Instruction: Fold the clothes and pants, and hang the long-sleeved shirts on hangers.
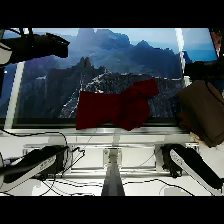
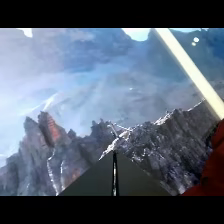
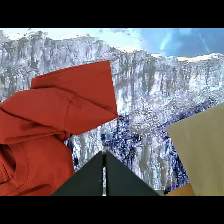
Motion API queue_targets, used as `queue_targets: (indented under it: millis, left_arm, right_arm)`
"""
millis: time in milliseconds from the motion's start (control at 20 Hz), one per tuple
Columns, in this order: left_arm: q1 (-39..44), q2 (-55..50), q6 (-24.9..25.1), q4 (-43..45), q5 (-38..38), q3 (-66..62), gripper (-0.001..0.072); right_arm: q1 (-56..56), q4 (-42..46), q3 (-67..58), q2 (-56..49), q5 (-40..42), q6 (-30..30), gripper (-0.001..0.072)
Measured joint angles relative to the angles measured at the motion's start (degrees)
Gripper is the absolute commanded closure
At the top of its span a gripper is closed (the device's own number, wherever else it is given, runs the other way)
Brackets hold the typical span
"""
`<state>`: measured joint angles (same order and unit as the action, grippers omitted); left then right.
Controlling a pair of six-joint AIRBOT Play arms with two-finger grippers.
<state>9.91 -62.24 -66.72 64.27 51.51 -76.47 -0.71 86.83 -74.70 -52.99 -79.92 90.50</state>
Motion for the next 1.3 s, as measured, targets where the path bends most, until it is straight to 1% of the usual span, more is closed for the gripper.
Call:
queue_targets:
  millis: [650,850,950,1000,1150,1200,1250,1300]
  left_arm:
    - [-0.02,0.0,0.0,0.0,0.0,-0.02,0.0697]
    - [0.0,0.0,0.0,0.0,0.0,-0.02,0.0696]
    - [0.0,-0.04,0.0,0.0,0.0,-0.02,0.0696]
    - [-0.02,-0.13,0.0,0.0,0.0,-0.02,0.0696]
    - [0.0,-0.35,0.0,0.0,0.83,0.0,0.0696]
    - [0.0,-0.42,0.0,0.0,1.7,-0.02,0.0696]
    - [-0.02,-0.44,0.0,0.02,2.84,-0.02,0.0696]
    - [-0.02,-0.44,0.0,0.02,4.04,-0.02,0.0696]
  right_arm:
    - [0.0,0.0,0.0,0.0,0.2,0.0,0.0698]
    - [0.0,-0.59,-0.11,0.0,6.67,0.0,0.0698]
    - [-0.04,-2.4,0.07,-0.02,8.28,-0.28,0.0697]
    - [-0.22,-4.0,0.48,-0.17,7.85,-1.92,0.0697]
    - [-3.23,-11.15,4.66,-0.79,0.59,-10.25,0.0696]
    - [-5.18,-13.05,7.06,-0.92,-1.33,-12.59,0.0617]
    - [-7.8,-14.67,10.14,-1.01,-2.43,-15.02,0.0346]
    - [-10.43,-15.43,13.18,-1.07,-2.78,-17.31,0.0183]
